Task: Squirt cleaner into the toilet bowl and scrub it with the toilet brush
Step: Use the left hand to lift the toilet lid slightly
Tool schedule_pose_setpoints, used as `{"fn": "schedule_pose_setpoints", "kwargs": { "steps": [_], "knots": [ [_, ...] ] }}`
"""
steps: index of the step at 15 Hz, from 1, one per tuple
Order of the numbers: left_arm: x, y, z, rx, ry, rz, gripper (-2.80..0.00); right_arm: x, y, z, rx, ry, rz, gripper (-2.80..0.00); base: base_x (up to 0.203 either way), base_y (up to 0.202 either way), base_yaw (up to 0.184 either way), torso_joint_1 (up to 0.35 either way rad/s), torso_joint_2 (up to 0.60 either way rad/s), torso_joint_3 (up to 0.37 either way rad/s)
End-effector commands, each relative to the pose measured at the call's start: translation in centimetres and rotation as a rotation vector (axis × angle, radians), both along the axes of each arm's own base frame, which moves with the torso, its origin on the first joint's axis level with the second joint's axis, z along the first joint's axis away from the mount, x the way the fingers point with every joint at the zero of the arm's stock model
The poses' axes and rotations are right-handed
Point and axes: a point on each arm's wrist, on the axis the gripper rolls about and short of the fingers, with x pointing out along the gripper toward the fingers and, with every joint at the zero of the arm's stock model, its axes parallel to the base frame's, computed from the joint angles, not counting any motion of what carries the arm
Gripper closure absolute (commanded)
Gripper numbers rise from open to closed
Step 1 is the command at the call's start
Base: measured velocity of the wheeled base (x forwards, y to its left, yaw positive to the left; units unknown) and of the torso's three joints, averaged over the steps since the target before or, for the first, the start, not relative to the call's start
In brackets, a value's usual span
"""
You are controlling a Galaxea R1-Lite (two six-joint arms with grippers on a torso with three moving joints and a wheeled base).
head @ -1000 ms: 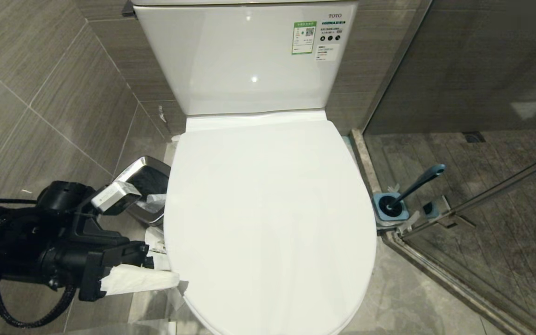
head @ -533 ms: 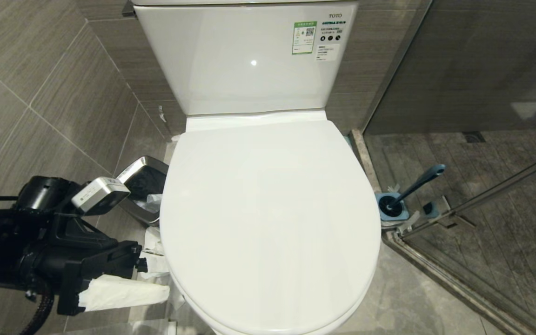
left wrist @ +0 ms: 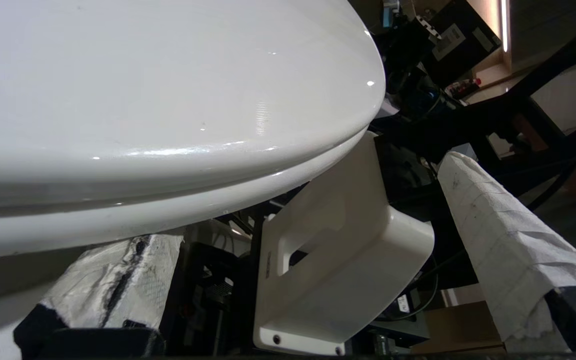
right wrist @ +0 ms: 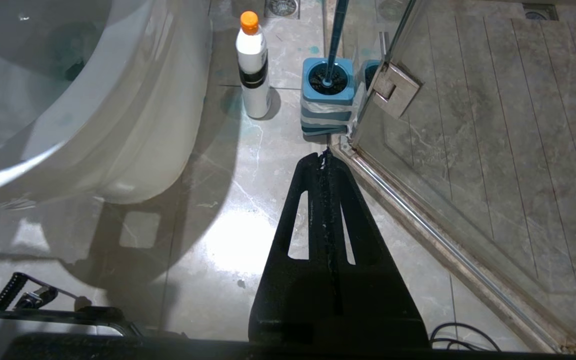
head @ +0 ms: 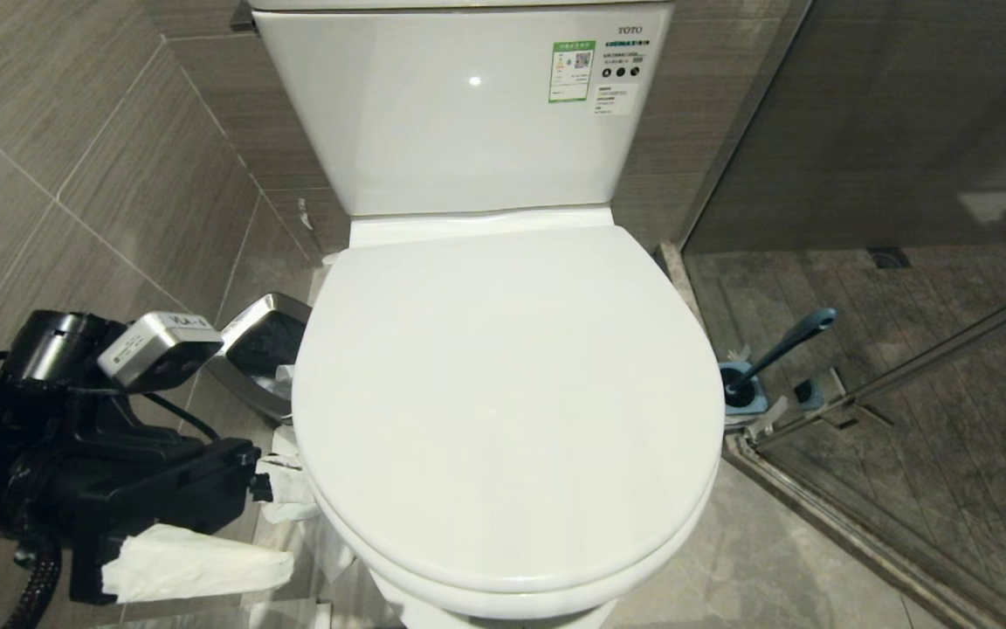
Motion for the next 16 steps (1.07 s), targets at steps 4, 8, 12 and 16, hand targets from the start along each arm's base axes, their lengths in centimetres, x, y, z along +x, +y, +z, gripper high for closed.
{"fn": "schedule_pose_setpoints", "kwargs": {
  "steps": [4, 8, 12, 16],
  "knots": [
    [0.1, 0.3, 1.3, -0.044, -0.096, -0.012, -2.8, 0.0, 0.0, 0.0, -0.001, 0.002, 0.0, 0.0, 0.0, 0.0, 0.0, 0.0, 0.0, 0.0],
    [0.4, 0.3, 2.7, -0.074, -0.149, -0.031, -2.8, 0.0, 0.0, 0.0, -0.001, 0.002, 0.0, 0.0, 0.0, 0.0, 0.0, 0.0, 0.0, 0.0],
    [0.8, 0.3, 4.4, -0.091, -0.211, -0.037, -2.8, 0.0, 0.0, 0.0, -0.001, 0.002, 0.0, 0.0, 0.0, 0.0, 0.0, 0.0, 0.0, 0.0],
    [2.0, 0.5, 5.9, -0.103, -0.266, -0.027, -2.8, 0.0, 0.0, 0.0, -0.001, 0.002, 0.0, 0.0, 0.0, 0.0, 0.0, 0.0, 0.0, 0.0]
  ]
}}
